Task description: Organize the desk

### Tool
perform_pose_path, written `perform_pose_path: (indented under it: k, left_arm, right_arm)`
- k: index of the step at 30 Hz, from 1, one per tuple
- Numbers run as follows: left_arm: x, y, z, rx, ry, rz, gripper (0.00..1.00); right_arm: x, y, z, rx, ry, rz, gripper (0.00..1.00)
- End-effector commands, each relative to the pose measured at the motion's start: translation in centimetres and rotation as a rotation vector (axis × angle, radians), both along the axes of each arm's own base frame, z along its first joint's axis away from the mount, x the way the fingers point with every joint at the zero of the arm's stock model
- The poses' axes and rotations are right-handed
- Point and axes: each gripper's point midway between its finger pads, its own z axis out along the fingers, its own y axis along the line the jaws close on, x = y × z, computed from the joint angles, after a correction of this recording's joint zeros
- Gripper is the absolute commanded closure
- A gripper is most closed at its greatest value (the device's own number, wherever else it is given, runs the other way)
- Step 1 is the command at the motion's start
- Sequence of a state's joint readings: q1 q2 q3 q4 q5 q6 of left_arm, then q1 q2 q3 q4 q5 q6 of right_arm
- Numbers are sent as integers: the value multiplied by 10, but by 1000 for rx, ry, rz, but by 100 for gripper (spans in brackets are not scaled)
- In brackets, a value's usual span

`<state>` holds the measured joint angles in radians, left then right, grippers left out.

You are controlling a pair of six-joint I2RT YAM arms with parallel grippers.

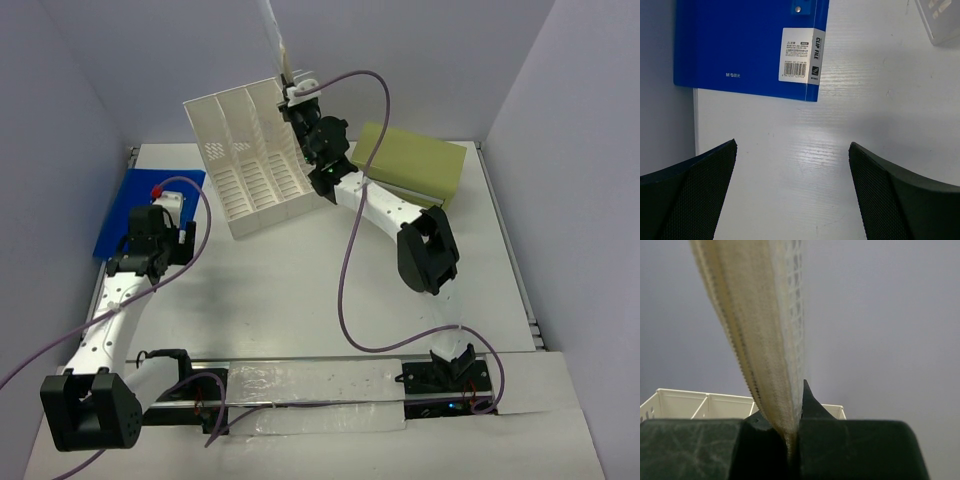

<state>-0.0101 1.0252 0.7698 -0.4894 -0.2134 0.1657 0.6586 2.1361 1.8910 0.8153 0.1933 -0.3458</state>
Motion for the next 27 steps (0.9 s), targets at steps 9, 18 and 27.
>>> perform_pose_path:
  k: [9, 18, 27]
  left_arm:
    - [6, 11, 3, 10, -39, 34, 1]
    - [4, 11, 1, 7, -31, 28, 1]
    - [1, 11, -6, 7, -10, 26, 1]
  right_arm:
    - [-50, -29, 91, 110, -221, -7, 100]
    - [-66, -31, 99, 165, -218, 47, 100]
    - [-56, -20, 73, 185, -158, 90, 100]
